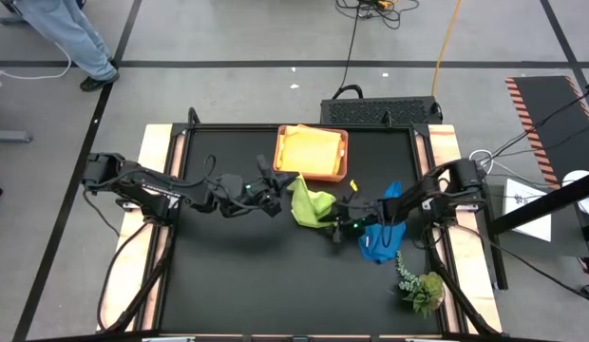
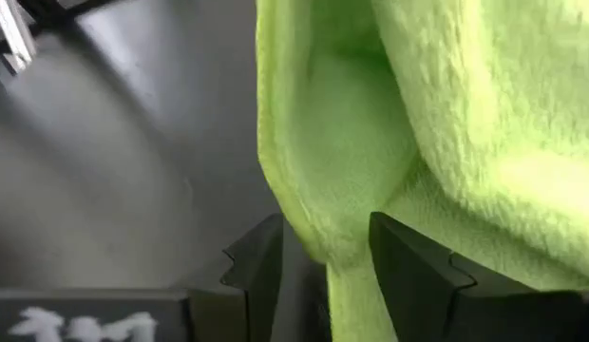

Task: Fold microfiber towels
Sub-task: Fold the green towel

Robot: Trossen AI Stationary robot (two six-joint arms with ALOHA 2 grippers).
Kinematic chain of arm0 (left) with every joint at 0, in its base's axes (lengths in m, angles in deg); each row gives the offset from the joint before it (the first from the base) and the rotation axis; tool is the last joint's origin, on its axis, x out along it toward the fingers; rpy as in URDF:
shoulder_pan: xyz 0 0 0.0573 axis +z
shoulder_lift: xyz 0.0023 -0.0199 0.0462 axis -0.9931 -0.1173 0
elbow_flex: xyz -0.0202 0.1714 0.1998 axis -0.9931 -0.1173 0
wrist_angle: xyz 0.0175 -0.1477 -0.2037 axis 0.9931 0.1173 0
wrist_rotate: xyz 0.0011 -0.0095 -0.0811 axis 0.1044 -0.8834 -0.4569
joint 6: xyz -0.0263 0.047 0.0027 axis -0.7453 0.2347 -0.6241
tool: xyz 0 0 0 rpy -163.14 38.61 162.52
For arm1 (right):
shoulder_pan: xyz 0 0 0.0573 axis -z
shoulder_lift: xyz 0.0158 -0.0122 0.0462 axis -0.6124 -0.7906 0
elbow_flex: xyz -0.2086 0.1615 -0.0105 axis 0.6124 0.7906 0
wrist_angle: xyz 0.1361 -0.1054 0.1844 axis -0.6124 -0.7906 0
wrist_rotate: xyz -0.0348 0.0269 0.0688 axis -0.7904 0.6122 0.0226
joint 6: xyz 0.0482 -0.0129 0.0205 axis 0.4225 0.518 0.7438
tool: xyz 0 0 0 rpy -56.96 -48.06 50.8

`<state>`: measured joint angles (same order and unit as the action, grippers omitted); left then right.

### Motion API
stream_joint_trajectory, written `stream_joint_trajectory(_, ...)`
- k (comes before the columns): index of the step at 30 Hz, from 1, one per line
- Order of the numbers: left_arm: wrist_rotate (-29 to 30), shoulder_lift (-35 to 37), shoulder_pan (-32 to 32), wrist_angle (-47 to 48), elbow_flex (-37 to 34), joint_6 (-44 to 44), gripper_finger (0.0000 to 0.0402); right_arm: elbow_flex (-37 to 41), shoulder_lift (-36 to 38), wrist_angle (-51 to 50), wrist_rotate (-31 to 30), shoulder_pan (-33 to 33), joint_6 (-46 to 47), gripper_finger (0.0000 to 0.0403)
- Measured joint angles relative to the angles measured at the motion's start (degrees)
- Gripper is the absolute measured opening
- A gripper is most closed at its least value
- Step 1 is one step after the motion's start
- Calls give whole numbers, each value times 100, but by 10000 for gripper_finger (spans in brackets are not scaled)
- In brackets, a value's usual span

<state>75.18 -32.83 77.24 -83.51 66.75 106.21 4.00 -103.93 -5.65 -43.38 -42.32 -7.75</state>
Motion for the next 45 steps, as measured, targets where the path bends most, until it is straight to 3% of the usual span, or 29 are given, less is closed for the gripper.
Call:
stream_joint_trajectory(6, 31, 0, 13, -3, 0, 2, 1, -85, -177, 4, 0, 0, -63, 103)
stream_joint_trajectory(12, 360, 59, 33, -4, 0, -43, 1, -87, 92, -54, 179, 2, -334, 15)
stream_joint_trajectory(17, 762, 258, -40, 2, -9, -84, 1, -87, 882, -59, 509, -2, -497, 5)
stream_joint_trajectory(23, 1227, 692, -320, 217, 4, -453, 1, -89, 2382, -540, 777, -68, -910, 1)
stream_joint_trajectory(32, 1939, 1901, -1068, 2029, 7, -2201, 1, -264, 4301, -1992, 761, -232, -1379, 1)
stream_joint_trajectory(38, 1675, 2613, -1581, 3952, -2, -4343, 1, -281, 4719, -2215, 791, -278, -1379, 0)
stream_joint_trajectory(45, 1501, 2778, -2433, 5153, -4, -5925, 1, -279, 4740, -2101, 1635, -444, -1191, 0)
